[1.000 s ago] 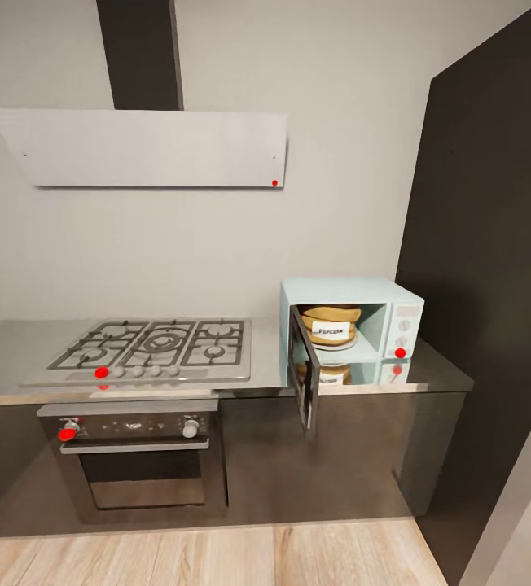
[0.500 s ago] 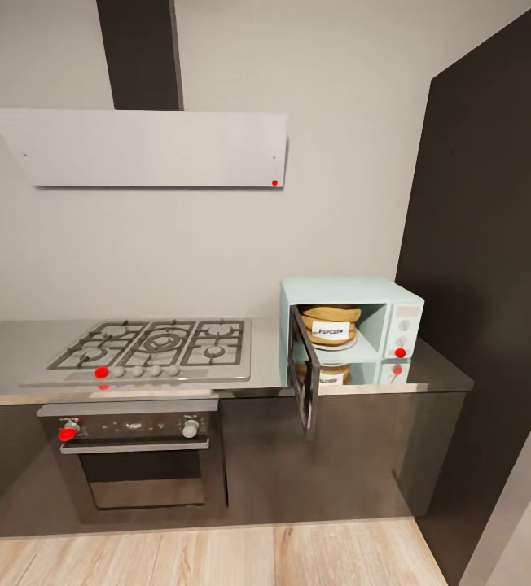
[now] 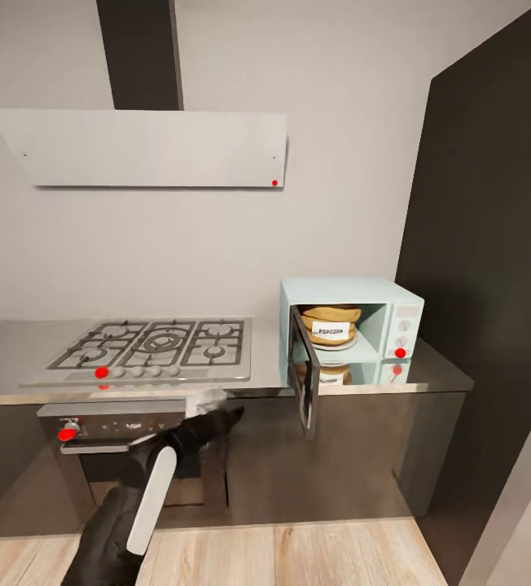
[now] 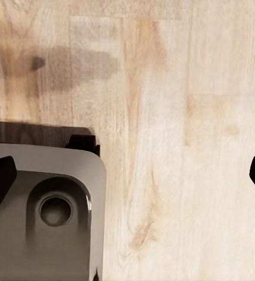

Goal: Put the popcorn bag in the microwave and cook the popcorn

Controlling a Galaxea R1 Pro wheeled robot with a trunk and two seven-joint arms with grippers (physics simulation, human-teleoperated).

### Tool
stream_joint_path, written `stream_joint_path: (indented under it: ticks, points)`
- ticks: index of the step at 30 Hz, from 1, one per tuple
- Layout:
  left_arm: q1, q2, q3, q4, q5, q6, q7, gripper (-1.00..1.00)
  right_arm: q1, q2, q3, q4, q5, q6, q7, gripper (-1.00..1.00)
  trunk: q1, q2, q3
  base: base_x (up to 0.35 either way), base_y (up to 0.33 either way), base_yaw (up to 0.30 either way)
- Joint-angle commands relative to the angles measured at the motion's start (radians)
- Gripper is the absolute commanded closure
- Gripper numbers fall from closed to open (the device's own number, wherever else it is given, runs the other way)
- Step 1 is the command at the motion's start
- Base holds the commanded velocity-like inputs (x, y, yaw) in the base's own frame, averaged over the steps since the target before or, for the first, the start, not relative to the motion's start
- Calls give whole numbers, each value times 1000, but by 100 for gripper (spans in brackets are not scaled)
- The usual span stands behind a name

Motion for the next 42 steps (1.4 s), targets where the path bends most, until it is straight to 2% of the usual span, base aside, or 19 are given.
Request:
stream_joint_path:
  ticks: [1, 3, 6, 7, 9, 10, 12, 15, 17, 20, 22, 24, 27, 30, 33, 37, 42]
  points:
    - [-5, -1, 0, -4, 1, -14, 0, -100, -1, -1, -8, 3, 7, -6, 1, -100, 0, -1, -1, 0, 0, 0]
    - [-9, -4, -24, -7, -3, -69, 1, -100, -1, -1, -8, 3, 7, -6, 0, -100, 0, -1, -1, 0, 0, 0]
    - [-11, 0, -148, -2, -9, -113, 4, -100, -1, -1, -9, 3, 7, -6, -1, -100, 0, -1, -1, 0, 0, 0]
    - [-11, -1, -177, 3, -10, -118, 5, -100, -1, -1, -9, 3, 7, -6, 0, -100, 0, -1, -1, 0, 0, 0]
    - [-11, 3, -203, 12, -14, -123, 5, -100, -1, -2, -12, 2, 6, -7, -1, -100, 0, -1, -1, 0, 0, 0]
    - [-11, 6, -203, 13, -14, -122, 22, -100, -1, -2, -13, 2, 6, -7, -1, -100, 0, -1, -1, 0, 0, 0]
    - [-11, 7, -203, 10, -13, -122, 99, -100, -1, -2, -13, 2, 5, -6, -1, -100, 0, -1, -1, 0, 0, 0]
    - [-11, 8, -207, 5, -11, -122, 138, -100, -1, -1, -13, 2, 4, -8, -2, -100, 0, -1, -1, 0, 0, 0]
    - [-11, 8, -207, 3, -11, -122, 142, -100, -1, 2, -14, 3, -4, -15, -3, -100, 0, -1, -1, 0, 0, 0]
    - [-11, 10, -205, 3, -11, -123, 142, -100, -1, 7, -14, 4, -73, -20, -2, -100, 0, -1, -1, 0, 0, -10]
    - [-11, 12, -203, 5, -12, -124, 140, -100, -1, 3, -14, 4, -138, -21, -2, -100, 0, -1, -1, 0, 0, -152]
    - [-11, 19, -202, 7, -13, -125, 140, -100, -1, 2, -14, 4, -161, -22, -3, -100, 0, -1, -1, 0, 0, -218]
    - [-11, 23, -200, 17, -13, -160, 139, -100, -1, 3, -14, 3, -168, -22, -3, -100, 0, -1, -1, 0, 0, -237]
    - [-11, 30, -200, 29, -11, -262, 138, -100, -1, 5, -14, 3, -169, -22, -3, -100, 0, -1, -1, 0, 0, -241]
    - [-11, 35, -200, 49, -17, -283, 138, -100, -1, 4, -14, 3, -169, -22, -2, -100, 0, -1, -1, 0, 0, -241]
    - [-11, 51, -194, 51, -71, -292, 140, -100, -1, 4, -14, 3, -169, -22, -3, -100, 0, -1, -1, 0, 0, -221]
    - [-11, 56, -189, 48, -82, -346, 153, -100, -1, 1, -14, 3, -169, -22, -3, -100, 0, -1, -1, 0, 0, -43]
